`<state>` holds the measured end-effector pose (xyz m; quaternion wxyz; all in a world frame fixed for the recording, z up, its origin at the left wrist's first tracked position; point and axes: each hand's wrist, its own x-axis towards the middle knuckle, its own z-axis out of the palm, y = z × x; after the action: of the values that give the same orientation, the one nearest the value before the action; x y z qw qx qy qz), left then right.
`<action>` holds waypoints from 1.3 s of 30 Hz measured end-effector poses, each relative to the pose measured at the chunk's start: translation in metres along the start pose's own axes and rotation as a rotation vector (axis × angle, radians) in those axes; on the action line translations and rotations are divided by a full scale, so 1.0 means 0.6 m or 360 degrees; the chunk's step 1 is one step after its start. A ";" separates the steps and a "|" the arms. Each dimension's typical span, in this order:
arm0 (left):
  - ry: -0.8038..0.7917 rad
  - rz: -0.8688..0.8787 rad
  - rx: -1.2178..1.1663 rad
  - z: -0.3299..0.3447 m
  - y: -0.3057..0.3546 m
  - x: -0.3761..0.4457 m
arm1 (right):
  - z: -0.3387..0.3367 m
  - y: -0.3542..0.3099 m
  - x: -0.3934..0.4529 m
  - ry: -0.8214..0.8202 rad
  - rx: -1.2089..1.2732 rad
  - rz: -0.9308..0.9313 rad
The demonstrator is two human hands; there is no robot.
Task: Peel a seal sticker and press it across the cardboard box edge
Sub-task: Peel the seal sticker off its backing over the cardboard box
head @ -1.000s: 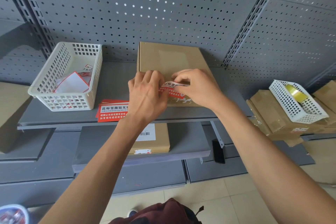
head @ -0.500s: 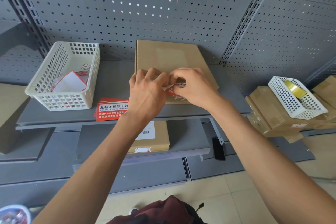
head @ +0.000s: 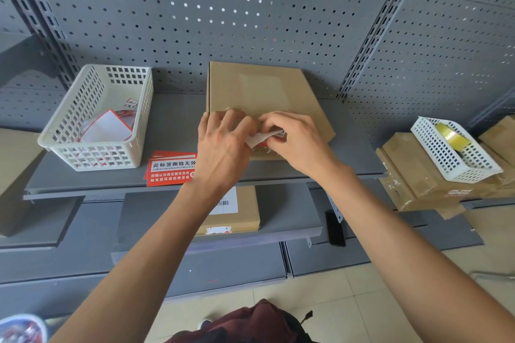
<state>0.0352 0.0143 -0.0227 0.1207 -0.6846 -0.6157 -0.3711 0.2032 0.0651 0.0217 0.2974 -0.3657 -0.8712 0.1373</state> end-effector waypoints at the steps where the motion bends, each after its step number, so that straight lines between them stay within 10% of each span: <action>1: -0.0002 -0.0018 -0.0010 0.001 -0.001 0.000 | 0.002 0.002 -0.002 0.0031 0.0021 -0.0013; 39: -0.0017 -0.0085 -0.0087 -0.005 0.006 -0.002 | 0.029 0.041 -0.027 0.0462 -0.0036 -0.0421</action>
<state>0.0373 0.0106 -0.0204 0.0887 -0.6729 -0.6240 -0.3872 0.2151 0.0701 -0.0100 0.4311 -0.2673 -0.8611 0.0332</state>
